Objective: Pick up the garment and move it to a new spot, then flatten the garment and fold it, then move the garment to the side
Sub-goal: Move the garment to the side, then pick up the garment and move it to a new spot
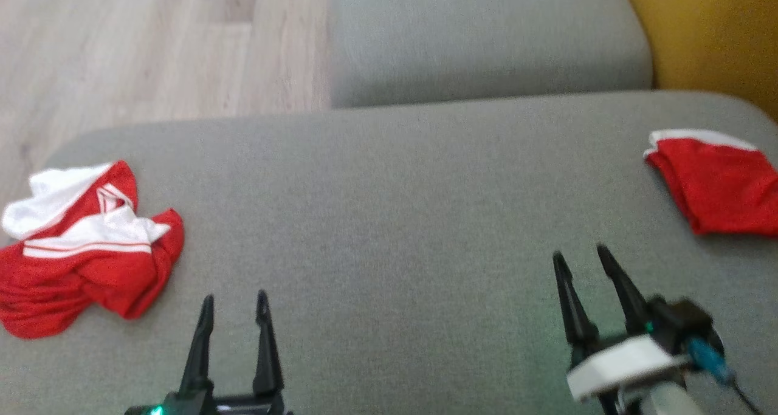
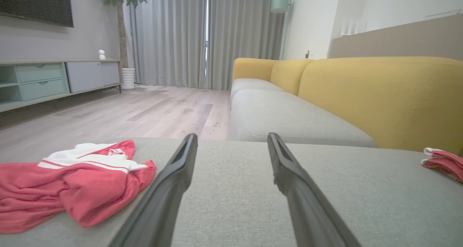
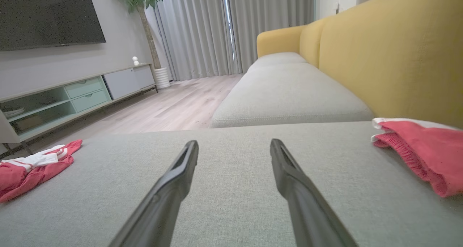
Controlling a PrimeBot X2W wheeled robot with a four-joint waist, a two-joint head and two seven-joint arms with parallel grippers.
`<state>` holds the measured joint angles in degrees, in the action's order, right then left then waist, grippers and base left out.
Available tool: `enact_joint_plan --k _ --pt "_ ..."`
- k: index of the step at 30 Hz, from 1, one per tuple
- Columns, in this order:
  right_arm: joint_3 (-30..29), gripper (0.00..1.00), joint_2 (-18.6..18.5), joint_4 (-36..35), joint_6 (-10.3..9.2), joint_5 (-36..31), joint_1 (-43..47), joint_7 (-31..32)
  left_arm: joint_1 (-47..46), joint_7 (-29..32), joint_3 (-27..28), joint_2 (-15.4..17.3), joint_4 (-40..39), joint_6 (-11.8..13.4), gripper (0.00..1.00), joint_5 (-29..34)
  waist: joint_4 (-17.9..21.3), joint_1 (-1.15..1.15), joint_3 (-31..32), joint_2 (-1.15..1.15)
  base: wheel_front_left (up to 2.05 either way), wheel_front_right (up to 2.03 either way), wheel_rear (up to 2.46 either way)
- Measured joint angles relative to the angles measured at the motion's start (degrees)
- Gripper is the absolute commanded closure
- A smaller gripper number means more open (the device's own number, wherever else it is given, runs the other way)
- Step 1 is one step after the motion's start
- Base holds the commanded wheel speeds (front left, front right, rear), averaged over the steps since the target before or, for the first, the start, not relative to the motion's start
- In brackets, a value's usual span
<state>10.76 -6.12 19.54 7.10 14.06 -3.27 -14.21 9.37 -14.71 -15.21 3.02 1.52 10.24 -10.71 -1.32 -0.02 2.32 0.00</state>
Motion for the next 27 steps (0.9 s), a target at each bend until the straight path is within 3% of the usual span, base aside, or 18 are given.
enact_joint_plan --k 3,8,16,27 --pt "-2.13 0.00 1.12 -3.79 0.00 -2.68 6.05 0.00 2.22 0.00 1.30 0.05 -1.19 0.94 0.00 0.37 -0.72 0.00 2.53 0.00 0.00 0.00 0.00" --pt "-3.69 0.00 2.57 -4.45 0.00 -3.49 13.71 0.00 6.96 0.00 2.31 0.13 -1.82 0.74 0.00 2.21 -1.49 0.00 5.31 0.00 0.00 0.00 0.00" --pt "-4.43 0.00 3.19 -5.31 0.00 -4.00 14.48 0.00 8.55 0.00 2.60 0.15 -1.56 -1.20 0.00 3.22 -1.14 0.01 6.66 0.00 0.00 0.00 0.00" --pt "-4.32 0.00 3.43 -5.55 0.00 -3.98 14.50 0.00 8.55 0.00 2.65 0.15 -1.01 -1.24 0.00 3.22 -0.46 0.02 6.67 0.00 0.00 0.00 0.00"
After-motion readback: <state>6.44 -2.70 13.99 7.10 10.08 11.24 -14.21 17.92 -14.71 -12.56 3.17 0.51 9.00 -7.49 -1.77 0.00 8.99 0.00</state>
